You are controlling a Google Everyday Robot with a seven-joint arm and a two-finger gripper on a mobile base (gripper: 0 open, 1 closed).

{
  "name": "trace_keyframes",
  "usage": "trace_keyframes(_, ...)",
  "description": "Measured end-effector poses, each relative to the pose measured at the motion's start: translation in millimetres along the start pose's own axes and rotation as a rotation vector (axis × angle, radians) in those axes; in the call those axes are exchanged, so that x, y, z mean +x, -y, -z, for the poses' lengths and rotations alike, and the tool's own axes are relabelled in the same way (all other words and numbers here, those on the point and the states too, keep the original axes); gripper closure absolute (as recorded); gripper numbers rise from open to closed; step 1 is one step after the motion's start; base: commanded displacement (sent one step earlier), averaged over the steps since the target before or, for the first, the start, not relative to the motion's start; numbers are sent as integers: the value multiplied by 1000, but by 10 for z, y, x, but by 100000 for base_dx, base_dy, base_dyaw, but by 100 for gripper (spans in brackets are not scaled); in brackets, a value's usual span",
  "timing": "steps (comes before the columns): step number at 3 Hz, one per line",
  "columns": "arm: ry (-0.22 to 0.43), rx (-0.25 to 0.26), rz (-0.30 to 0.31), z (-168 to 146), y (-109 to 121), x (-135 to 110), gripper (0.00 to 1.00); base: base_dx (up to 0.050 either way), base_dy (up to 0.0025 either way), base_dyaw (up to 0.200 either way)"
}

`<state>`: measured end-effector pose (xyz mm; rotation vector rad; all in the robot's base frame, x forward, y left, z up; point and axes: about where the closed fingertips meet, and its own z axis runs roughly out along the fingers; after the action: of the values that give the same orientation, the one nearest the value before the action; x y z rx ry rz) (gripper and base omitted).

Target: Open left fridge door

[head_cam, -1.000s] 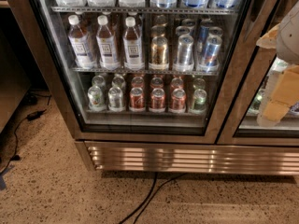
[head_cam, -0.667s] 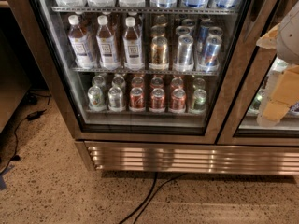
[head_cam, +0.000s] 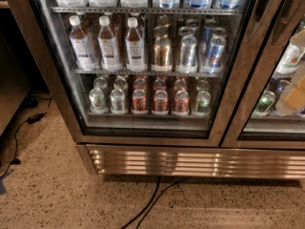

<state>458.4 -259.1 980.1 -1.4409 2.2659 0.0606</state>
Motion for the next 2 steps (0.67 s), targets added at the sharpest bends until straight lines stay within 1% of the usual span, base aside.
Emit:
trace_keyframes(1,139,-8,-117,81,228,114,0,0,0,0)
trace_keyframes(2,163,-18,-112,78,220,32,0,0,0,0)
